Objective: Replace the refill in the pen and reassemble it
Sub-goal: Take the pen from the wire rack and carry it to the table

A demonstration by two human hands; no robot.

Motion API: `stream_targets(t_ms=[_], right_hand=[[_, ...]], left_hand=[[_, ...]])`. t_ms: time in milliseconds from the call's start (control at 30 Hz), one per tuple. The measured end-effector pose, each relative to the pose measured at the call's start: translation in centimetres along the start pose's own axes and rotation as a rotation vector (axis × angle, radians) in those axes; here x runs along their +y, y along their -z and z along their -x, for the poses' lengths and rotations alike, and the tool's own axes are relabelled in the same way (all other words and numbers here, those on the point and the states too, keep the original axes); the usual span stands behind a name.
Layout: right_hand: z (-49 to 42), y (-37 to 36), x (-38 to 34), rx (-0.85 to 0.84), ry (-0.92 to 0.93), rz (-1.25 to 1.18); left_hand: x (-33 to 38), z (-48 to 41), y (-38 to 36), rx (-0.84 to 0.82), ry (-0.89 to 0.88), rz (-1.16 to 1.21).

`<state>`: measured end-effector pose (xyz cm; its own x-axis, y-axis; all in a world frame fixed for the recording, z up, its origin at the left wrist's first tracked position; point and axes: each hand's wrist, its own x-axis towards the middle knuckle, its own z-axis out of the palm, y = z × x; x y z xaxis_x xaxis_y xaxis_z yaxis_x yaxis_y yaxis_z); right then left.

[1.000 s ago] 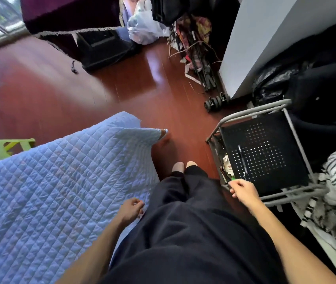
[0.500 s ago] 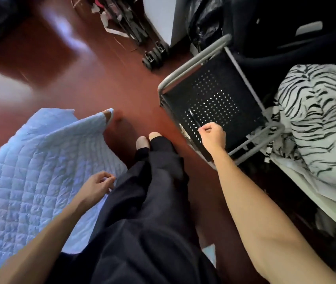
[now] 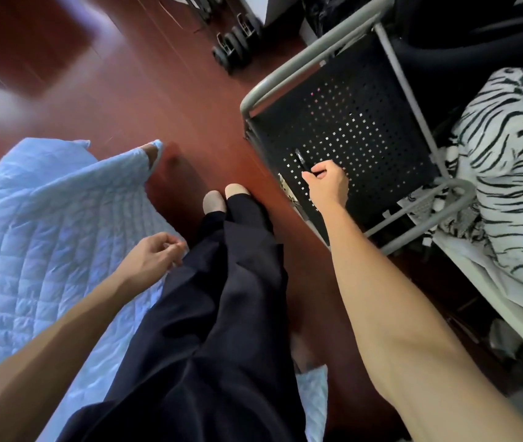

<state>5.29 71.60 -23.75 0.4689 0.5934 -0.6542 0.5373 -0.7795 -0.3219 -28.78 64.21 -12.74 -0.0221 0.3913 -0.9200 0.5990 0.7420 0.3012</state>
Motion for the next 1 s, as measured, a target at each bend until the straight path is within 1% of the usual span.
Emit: stream_targets(t_ms=[133, 233, 300, 367, 533, 667, 733, 833, 900, 1000], right_hand=[[0.5, 0.2, -0.4, -0.005, -0.018, 0.005], [2.5, 1.3, -1.3, -0.006, -0.028, -0.016], [4.4, 2.3, -2.3, -0.016, 0.0, -0.022], [6.7, 3.4, -3.5, -0.048, 0.052, -0.027], [12.5, 5.4, -7.0, -0.137, 0.259, 0.023], [16.6, 5.9, -9.7, -0.275, 0.41, 0.037], [18.0, 6.0, -10.8, -0.36, 0.458, 0.07], [19.2, 5.6, -12.4, -0.463, 0.524, 0.12], [19.7, 5.3, -13.3, -0.494, 0.548, 0.126], [19.8, 5.0, -14.9, -0.517, 0.581, 0.133]], left_hand=[[-0.5, 1.3, 1.0, 0.044, 0.031, 0.045], [-1.0, 3.2, 2.2, 0.079, 0.032, 0.068], [-1.2, 4.8, 2.9, 0.098, 0.027, 0.098], [-1.5, 6.9, 3.8, 0.125, 0.027, 0.131], [-2.7, 11.6, 4.5, 0.234, -0.008, 0.292], [-5.5, 14.1, 3.6, 0.328, 0.026, 0.464], [-7.0, 15.1, 2.6, 0.346, 0.054, 0.537], [-9.3, 16.3, 0.9, 0.356, 0.086, 0.539], [-10.6, 16.7, -0.4, 0.36, 0.102, 0.562], [-12.4, 17.1, -2.1, 0.397, 0.169, 0.662]])
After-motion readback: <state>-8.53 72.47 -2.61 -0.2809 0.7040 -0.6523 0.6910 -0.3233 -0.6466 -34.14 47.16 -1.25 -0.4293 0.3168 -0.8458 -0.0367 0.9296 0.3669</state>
